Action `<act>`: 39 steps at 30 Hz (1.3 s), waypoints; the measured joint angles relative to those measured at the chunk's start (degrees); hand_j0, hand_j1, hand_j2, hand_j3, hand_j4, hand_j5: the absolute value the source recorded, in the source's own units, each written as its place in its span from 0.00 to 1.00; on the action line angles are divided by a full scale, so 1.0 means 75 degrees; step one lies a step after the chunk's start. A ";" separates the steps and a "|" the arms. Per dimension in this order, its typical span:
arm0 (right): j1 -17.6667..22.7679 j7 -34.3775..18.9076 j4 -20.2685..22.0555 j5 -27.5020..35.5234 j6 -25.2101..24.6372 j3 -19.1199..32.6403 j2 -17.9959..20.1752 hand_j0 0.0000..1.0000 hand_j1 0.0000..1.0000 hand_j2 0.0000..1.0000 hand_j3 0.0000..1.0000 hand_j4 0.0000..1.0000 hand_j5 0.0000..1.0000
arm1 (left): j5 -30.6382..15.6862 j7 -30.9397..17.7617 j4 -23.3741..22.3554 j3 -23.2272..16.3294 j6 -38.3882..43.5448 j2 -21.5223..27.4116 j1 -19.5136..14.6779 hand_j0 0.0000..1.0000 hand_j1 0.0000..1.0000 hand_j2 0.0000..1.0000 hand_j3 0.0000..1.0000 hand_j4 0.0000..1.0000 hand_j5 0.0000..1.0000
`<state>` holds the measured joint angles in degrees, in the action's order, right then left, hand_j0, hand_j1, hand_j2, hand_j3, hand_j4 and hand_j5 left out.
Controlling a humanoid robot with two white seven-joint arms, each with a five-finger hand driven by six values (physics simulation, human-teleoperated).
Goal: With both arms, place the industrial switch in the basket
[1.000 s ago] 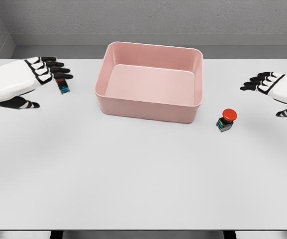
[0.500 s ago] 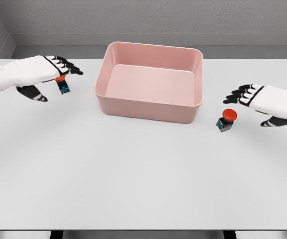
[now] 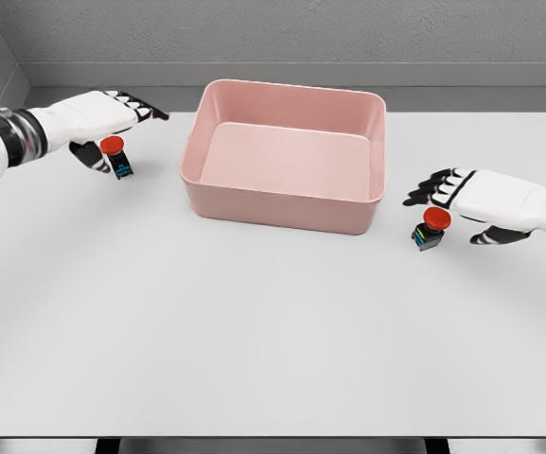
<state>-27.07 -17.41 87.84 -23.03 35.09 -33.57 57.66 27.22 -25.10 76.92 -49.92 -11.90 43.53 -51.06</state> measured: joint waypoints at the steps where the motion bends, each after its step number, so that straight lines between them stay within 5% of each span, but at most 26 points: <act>1: 0.0000 -0.0001 -0.0007 -0.0036 0.0000 -0.0001 -0.0045 0.96 0.96 0.96 0.96 0.96 0.96 | 0.0043 0.0004 -0.0030 -0.0090 0.0010 -0.0023 0.0000 1.00 1.00 1.00 1.00 1.00 1.00; 16: 0.0000 -0.0003 -0.0387 -0.0439 0.0000 -0.0004 -0.0457 0.95 0.95 0.95 0.95 0.95 0.95 | 0.0630 0.0039 -0.0632 -0.0390 0.0173 -0.0170 -0.0152 1.00 1.00 1.00 1.00 1.00 1.00; 33: -0.0152 -0.0175 -0.0990 -0.0825 0.0001 -0.0005 -0.1153 0.92 0.92 0.92 0.92 0.92 0.92 | 0.1398 0.0050 -0.1454 -0.0498 0.0294 -0.0718 -0.0328 0.86 0.86 0.86 0.86 0.86 0.86; 39: -0.0152 -0.0321 -0.1079 -0.0860 0.0001 0.0002 -0.1206 0.82 0.82 0.82 0.82 0.82 0.82 | 0.1534 0.0042 -0.1582 -0.0538 0.0296 -0.0783 -0.0410 0.85 0.85 0.85 0.85 0.85 0.85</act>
<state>-28.21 -19.81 79.75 -29.49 35.10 -33.56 48.61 38.72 -24.78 65.06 -53.96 -9.68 37.66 -54.14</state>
